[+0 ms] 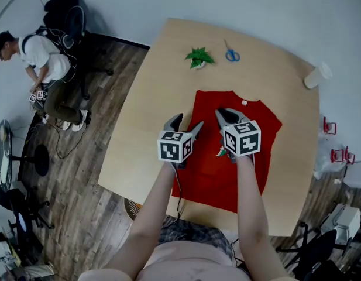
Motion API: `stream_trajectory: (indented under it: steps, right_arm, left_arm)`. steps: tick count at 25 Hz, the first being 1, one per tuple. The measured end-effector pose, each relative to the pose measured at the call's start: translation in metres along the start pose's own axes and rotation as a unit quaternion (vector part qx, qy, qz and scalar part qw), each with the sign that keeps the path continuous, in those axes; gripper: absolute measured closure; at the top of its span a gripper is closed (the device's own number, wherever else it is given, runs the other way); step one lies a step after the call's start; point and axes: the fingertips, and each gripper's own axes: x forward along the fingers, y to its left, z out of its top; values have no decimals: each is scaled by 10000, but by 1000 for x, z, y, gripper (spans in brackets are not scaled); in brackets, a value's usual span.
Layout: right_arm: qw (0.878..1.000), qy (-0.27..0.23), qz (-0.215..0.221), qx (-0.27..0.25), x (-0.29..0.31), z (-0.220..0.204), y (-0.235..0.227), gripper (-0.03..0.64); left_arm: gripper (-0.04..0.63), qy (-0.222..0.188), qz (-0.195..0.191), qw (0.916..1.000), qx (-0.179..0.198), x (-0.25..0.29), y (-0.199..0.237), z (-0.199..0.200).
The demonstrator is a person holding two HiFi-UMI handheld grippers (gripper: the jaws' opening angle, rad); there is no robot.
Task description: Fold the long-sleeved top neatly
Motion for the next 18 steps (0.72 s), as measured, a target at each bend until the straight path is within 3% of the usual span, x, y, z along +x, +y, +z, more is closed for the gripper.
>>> stream_trajectory:
  steps: [9,13,18]
  right_arm:
    - [9982,583,82,-83,54,-35,8,589]
    - [9981,617,35,-70,68,-37,9,580]
    - [9981,533,312,0,81,-30,26,523]
  left_arm:
    - [278,65,264,9995,-137,-11,29,-12]
    - [278,87,374,9991,-176,-16,38,-14]
    - [278,72,508,9985,-203,-25,46,-17]
